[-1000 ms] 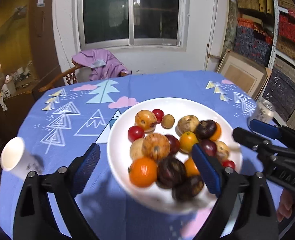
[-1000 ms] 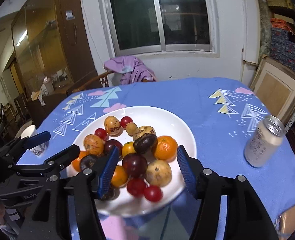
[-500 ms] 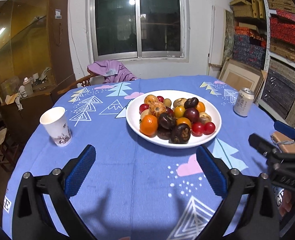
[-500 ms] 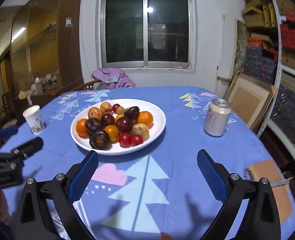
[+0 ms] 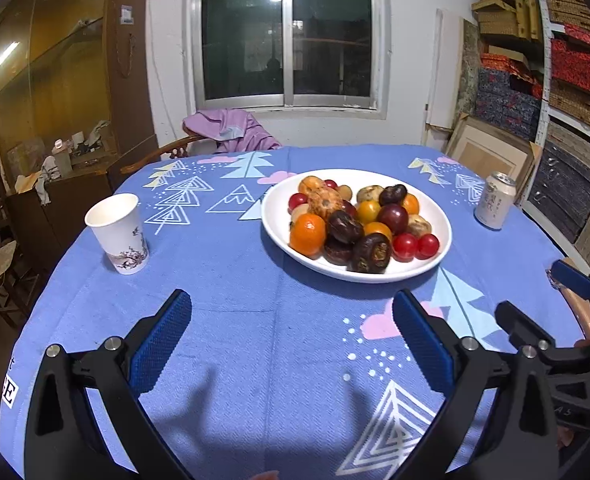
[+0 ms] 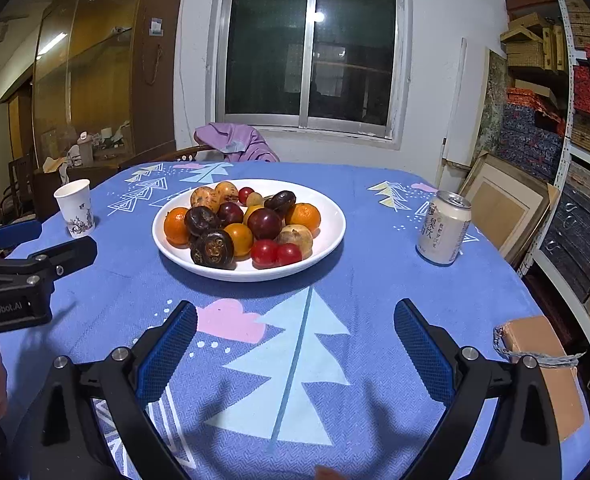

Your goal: Organize fruits

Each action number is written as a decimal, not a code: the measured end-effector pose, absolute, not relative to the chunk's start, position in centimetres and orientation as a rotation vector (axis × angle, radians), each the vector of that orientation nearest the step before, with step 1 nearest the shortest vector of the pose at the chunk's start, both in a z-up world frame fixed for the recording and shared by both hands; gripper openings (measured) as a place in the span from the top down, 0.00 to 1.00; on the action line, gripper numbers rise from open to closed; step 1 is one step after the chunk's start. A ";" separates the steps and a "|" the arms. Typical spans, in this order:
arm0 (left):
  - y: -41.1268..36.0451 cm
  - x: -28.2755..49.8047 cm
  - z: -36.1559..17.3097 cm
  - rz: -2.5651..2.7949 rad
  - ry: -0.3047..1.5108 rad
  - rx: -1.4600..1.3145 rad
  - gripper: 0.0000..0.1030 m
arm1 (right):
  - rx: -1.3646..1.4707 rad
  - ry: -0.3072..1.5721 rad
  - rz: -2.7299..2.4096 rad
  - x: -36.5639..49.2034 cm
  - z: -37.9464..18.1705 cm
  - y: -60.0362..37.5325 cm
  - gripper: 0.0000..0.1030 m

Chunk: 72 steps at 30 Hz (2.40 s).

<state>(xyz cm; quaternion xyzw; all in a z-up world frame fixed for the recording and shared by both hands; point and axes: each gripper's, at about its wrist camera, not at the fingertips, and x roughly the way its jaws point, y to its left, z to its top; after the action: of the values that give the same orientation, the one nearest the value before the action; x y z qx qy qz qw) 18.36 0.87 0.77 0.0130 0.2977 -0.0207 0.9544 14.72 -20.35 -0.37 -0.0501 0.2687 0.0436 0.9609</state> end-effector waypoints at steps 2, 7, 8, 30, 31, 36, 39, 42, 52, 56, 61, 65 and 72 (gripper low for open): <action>0.4 18.1 0.8 -0.043 0.597 0.041 0.04 | -0.104 0.546 0.090 14.7 -0.4 -20.2 0.03; -0.1 17.8 0.7 -0.050 0.596 0.059 0.04 | -0.108 0.556 0.094 14.8 -0.5 -20.1 0.03; -0.1 17.8 0.7 -0.051 0.598 0.059 0.04 | -0.109 0.556 0.095 14.7 -0.5 -20.1 0.03; -0.7 17.6 0.5 -0.058 0.609 0.069 0.04 | -0.105 0.557 0.100 14.7 -0.5 -20.0 0.03; -0.7 17.6 0.5 -0.058 0.607 0.071 0.04 | -0.107 0.557 0.099 14.7 -0.5 -20.0 0.03; -0.7 17.6 0.5 -0.060 0.612 0.066 0.04 | -0.108 0.556 0.099 14.7 -0.4 -20.0 0.03; -0.7 17.6 0.5 -0.058 0.618 0.065 0.04 | -0.108 0.555 0.098 14.7 -0.4 -20.0 0.03; -0.6 17.7 0.5 -0.058 0.621 0.065 0.04 | -0.108 0.556 0.099 14.7 -0.4 -20.0 0.03; -0.6 17.9 0.2 -0.057 0.631 0.061 0.04 | -0.109 0.556 0.100 14.6 -0.4 -20.0 0.03; -0.6 18.0 0.1 -0.056 0.637 0.061 0.04 | -0.110 0.557 0.103 14.6 -0.3 -20.0 0.03; -0.5 18.0 -0.1 -0.055 0.639 0.060 0.04 | -0.109 0.556 0.102 14.6 -0.3 -20.0 0.03; -0.5 18.1 -0.1 -0.055 0.641 0.062 0.04 | -0.109 0.557 0.102 14.6 -0.3 -20.0 0.03; -0.4 18.1 -0.1 -0.054 0.648 0.059 0.04 | -0.109 0.555 0.103 14.6 -0.3 -20.0 0.03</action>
<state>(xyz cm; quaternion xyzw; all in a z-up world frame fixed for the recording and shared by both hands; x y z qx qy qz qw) 18.12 -0.44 -0.14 0.0290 0.3182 -0.0268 0.9472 14.63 -19.99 -0.28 -0.0538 0.2739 0.0507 0.9589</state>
